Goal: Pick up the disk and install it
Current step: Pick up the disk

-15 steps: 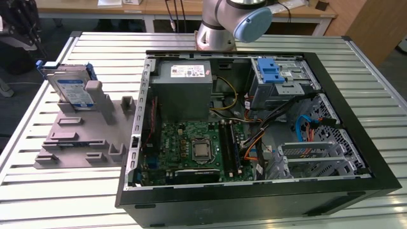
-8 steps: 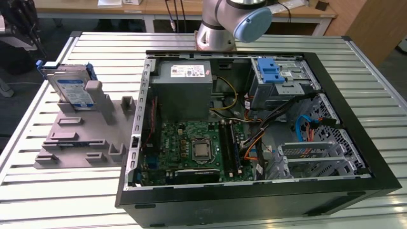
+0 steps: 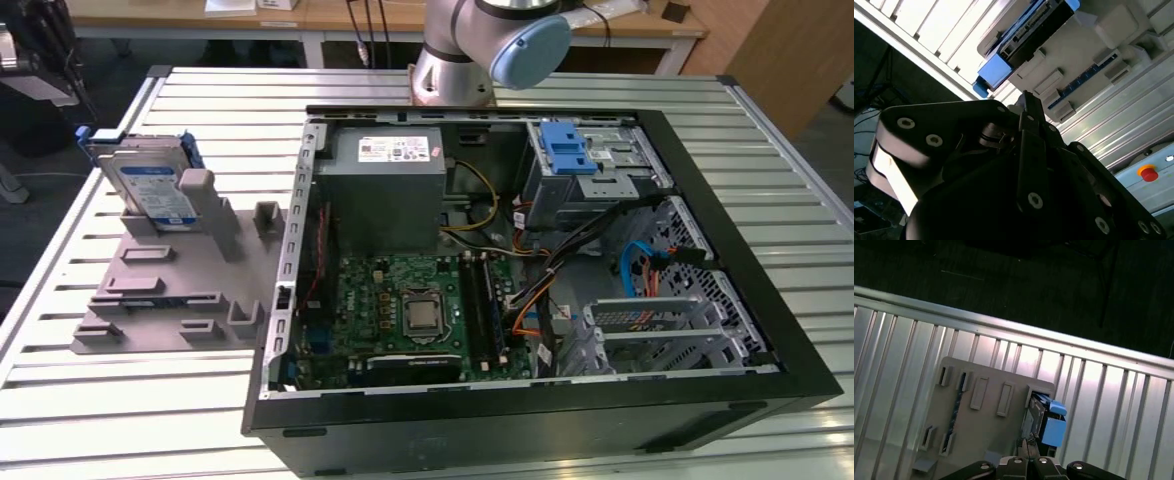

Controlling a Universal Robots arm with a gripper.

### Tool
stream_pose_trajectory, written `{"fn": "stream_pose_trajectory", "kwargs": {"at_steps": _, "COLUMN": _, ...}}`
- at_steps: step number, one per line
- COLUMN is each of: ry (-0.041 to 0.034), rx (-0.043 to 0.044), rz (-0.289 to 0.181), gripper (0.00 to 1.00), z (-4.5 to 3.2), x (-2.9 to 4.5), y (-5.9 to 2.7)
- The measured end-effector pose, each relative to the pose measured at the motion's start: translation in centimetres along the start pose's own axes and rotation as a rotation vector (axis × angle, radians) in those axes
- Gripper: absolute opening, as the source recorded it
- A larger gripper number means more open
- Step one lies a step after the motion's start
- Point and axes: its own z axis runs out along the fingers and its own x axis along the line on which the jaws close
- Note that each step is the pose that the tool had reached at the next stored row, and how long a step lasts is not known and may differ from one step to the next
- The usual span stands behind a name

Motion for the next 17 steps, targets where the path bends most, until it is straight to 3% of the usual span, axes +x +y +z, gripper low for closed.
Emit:
{"fn": "stream_pose_trajectory", "kwargs": {"at_steps": 4, "ry": 0.0013, "rx": 0.0011, "rz": -0.052, "gripper": 0.11, "z": 0.04, "x": 0.0, "y": -0.01}}
{"fn": "stream_pose_trajectory", "kwargs": {"at_steps": 5, "ry": 0.0013, "rx": 0.0049, "rz": -0.052, "gripper": 0.11, "z": 0.09, "x": -0.01, "y": 0.01}}
{"fn": "stream_pose_trajectory", "kwargs": {"at_steps": 9, "ry": -0.0019, "rx": 0.0067, "rz": -0.001, "gripper": 0.11, "z": 0.3, "x": -0.01, "y": 0.0}}
{"fn": "stream_pose_trajectory", "kwargs": {"at_steps": 13, "ry": -0.0054, "rx": 0.0064, "rz": 0.079, "gripper": 0.11, "z": 0.71, "x": -0.01, "y": -0.02}}
{"fn": "stream_pose_trajectory", "kwargs": {"at_steps": 17, "ry": -0.0046, "rx": 0.0059, "rz": 0.097, "gripper": 0.11, "z": 1.09, "x": -0.57, "y": -0.17}}
